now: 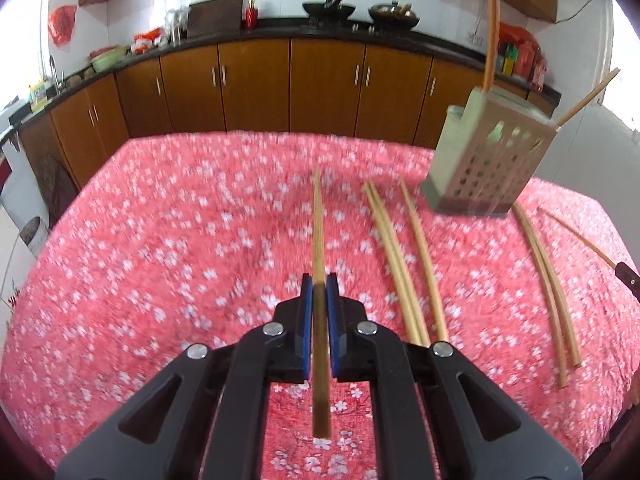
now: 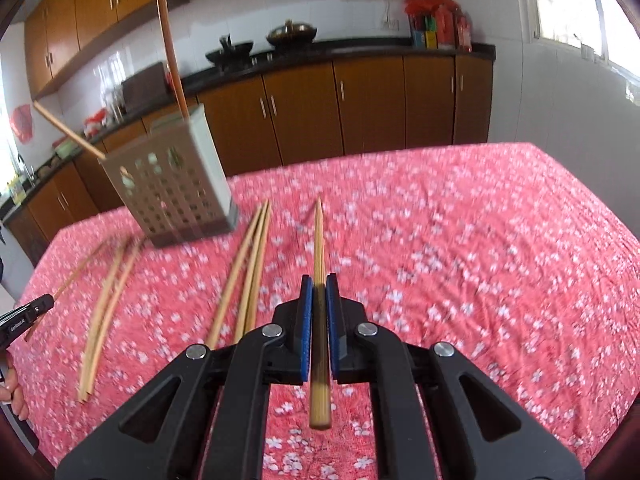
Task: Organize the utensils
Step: 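Lift both chopsticks upright and carry them above the perforated holder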
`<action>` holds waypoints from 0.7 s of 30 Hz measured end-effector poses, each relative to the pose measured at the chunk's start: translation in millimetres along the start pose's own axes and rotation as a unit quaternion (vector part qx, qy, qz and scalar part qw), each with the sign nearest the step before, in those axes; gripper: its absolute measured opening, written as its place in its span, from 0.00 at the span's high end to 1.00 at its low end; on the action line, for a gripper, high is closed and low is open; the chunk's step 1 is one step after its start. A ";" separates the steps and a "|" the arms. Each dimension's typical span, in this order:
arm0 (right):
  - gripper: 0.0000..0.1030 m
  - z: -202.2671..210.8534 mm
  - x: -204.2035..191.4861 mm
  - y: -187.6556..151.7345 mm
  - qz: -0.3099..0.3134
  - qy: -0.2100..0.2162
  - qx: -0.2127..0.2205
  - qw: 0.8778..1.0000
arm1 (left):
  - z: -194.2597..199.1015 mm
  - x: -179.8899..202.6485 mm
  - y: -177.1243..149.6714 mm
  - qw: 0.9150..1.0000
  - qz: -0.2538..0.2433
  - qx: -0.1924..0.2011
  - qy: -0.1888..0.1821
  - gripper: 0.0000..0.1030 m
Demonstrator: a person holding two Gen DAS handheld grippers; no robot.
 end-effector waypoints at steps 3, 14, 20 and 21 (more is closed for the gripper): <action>0.92 9.3 1.8 10.6 -0.001 -0.004 0.023 1.000 | 16.3 2.6 13.5 1.000 -0.003 0.024 -0.004 0.92; 0.93 36.5 -2.2 54.1 -0.011 0.001 0.098 0.995 | 81.0 8.0 72.4 0.992 0.017 0.126 -0.026 0.92; 0.93 49.4 -4.1 74.7 -0.008 0.007 0.126 0.992 | 88.0 6.5 87.7 0.990 0.026 0.139 -0.027 0.92; 0.93 52.2 -5.5 79.7 -0.009 0.013 0.130 0.991 | 88.8 7.4 89.5 0.989 0.026 0.140 -0.029 0.92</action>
Point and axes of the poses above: each gripper's, at about its wrist camera, not at the fingertips, and z roughly against the way its jaws point, x to its right, y to its top, the point moved 10 cm from there along -z, roughly the way its jaws point, and after that the axes turned 3 degrees about z, right-handed, at the moved point
